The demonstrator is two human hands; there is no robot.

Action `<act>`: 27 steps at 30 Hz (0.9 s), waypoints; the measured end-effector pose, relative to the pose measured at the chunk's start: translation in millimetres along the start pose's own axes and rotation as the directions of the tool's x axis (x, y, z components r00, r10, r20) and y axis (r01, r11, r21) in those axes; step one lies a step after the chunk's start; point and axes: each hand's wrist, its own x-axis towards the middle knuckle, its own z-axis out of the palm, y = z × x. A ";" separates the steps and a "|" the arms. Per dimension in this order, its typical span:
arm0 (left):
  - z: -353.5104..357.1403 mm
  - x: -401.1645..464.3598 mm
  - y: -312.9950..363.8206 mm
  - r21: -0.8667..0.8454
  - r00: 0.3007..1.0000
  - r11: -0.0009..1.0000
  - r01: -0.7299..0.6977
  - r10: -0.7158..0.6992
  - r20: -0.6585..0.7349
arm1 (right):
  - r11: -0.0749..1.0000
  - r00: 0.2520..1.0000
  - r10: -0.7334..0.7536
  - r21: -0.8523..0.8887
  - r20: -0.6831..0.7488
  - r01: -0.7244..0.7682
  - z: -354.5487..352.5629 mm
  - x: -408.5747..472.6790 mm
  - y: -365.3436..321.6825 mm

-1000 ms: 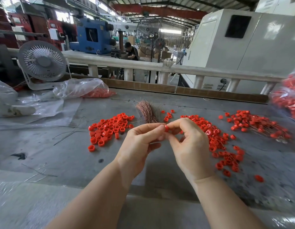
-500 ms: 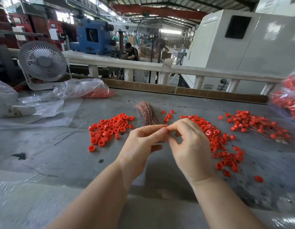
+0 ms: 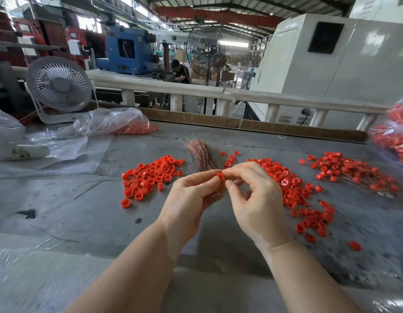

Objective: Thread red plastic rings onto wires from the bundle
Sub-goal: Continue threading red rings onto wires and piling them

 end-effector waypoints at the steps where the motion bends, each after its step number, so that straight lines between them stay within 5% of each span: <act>1: 0.0 0.2 -0.1 -0.004 1.000 1.000 -0.001 0.001 -0.018 | 1.000 1.000 0.010 0.003 -0.024 -0.010 -0.1 0.3 0.8; 11: 1.7 -0.7 -1.0 0.034 0.998 0.999 -0.036 0.038 -0.057 | 0.992 0.993 0.116 -0.051 0.007 -0.115 -0.5 -0.2 6.4; 27: 0.6 -0.3 -0.5 0.089 0.998 0.995 -0.043 0.046 -0.031 | 0.978 0.985 0.168 0.118 0.038 -0.171 1.6 1.4 8.9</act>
